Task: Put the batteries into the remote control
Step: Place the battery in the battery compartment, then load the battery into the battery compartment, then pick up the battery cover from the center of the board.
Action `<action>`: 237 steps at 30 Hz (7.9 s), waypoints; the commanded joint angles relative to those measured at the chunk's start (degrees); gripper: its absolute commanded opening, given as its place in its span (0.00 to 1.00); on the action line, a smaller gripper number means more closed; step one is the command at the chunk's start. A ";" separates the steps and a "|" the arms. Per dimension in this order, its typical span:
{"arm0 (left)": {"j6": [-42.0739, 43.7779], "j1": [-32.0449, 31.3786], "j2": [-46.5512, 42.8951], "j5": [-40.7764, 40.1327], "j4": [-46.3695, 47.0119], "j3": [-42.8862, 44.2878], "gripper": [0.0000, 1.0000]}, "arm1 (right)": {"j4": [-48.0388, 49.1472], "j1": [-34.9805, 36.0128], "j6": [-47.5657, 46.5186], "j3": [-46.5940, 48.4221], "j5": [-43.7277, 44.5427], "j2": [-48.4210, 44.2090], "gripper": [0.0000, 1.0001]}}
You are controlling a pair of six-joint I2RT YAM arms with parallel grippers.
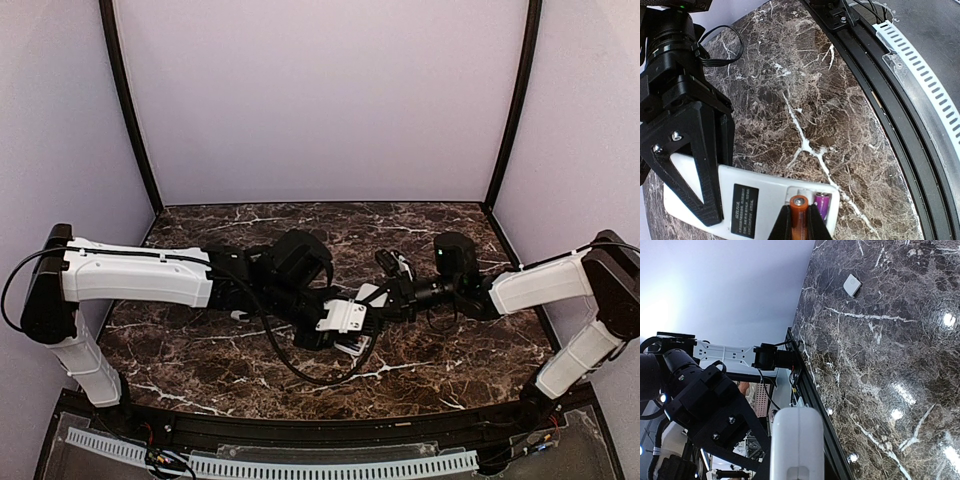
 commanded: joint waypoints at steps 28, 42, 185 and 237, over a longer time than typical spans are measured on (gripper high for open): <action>-11.02 0.24 -10.10 -3.59 11.31 -6.14 0.92 | 8.69 0.49 2.39 0.29 -0.62 2.89 0.00; -43.26 7.06 -17.58 -13.47 7.03 -10.93 0.99 | 12.15 1.30 4.88 1.89 7.46 2.40 0.00; -58.14 28.40 -5.57 -19.96 -7.75 -22.33 0.85 | 13.94 -1.48 -0.64 -5.23 9.66 -1.47 0.00; -56.69 6.15 -15.17 -15.95 -1.10 -12.86 0.35 | 22.84 -0.38 6.87 -8.54 16.84 3.46 0.00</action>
